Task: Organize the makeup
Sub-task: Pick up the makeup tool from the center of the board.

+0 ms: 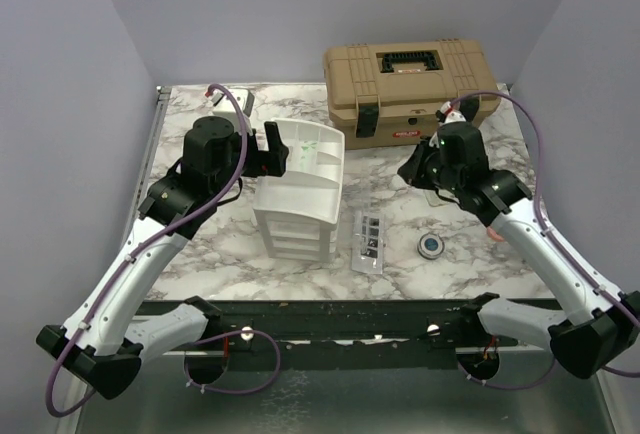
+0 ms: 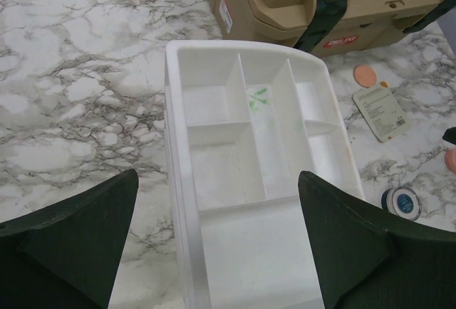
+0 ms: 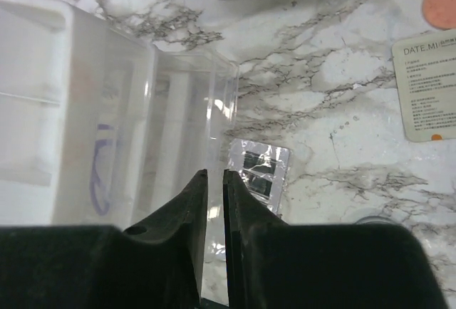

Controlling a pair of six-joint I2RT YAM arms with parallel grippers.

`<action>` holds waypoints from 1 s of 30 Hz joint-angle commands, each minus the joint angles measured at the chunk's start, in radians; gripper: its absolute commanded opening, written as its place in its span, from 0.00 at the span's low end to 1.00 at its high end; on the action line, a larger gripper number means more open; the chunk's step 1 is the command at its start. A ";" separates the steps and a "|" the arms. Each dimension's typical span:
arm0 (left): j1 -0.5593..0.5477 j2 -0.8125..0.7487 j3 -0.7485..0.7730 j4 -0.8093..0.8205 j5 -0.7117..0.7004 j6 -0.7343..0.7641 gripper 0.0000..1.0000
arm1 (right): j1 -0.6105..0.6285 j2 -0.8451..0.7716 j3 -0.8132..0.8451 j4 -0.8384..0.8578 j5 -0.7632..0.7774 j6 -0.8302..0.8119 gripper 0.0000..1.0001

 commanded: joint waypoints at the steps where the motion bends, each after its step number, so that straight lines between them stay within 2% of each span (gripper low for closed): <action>1: 0.002 -0.010 0.010 -0.021 -0.034 -0.013 0.95 | 0.004 0.117 -0.010 -0.120 0.029 0.040 0.25; 2: 0.002 -0.013 0.011 -0.021 -0.038 -0.014 0.95 | 0.005 0.134 -0.036 -0.124 0.005 0.050 0.28; 4: 0.002 -0.022 0.011 -0.026 -0.033 -0.015 0.96 | 0.004 0.129 -0.140 -0.051 -0.099 0.080 0.39; 8: 0.002 -0.078 0.024 -0.022 0.025 -0.011 0.95 | 0.005 0.105 -0.355 0.130 -0.280 0.179 0.40; 10: 0.002 -0.113 0.039 -0.023 0.127 0.012 0.95 | 0.005 0.094 -0.443 0.194 -0.318 0.216 0.41; 15: 0.002 -0.172 0.047 -0.022 0.519 -0.018 0.95 | 0.006 0.089 -0.540 0.294 -0.381 0.264 0.44; 18: 0.002 -0.202 0.026 -0.024 0.646 -0.065 0.93 | 0.010 0.096 -0.585 0.359 -0.414 0.286 0.45; 27: 0.002 -0.277 -0.061 -0.033 0.641 -0.131 0.90 | 0.046 0.173 -0.632 0.369 -0.325 0.317 0.45; 30: 0.002 -0.278 -0.096 -0.035 0.721 -0.146 0.89 | 0.055 0.186 -0.690 0.452 -0.359 0.341 0.44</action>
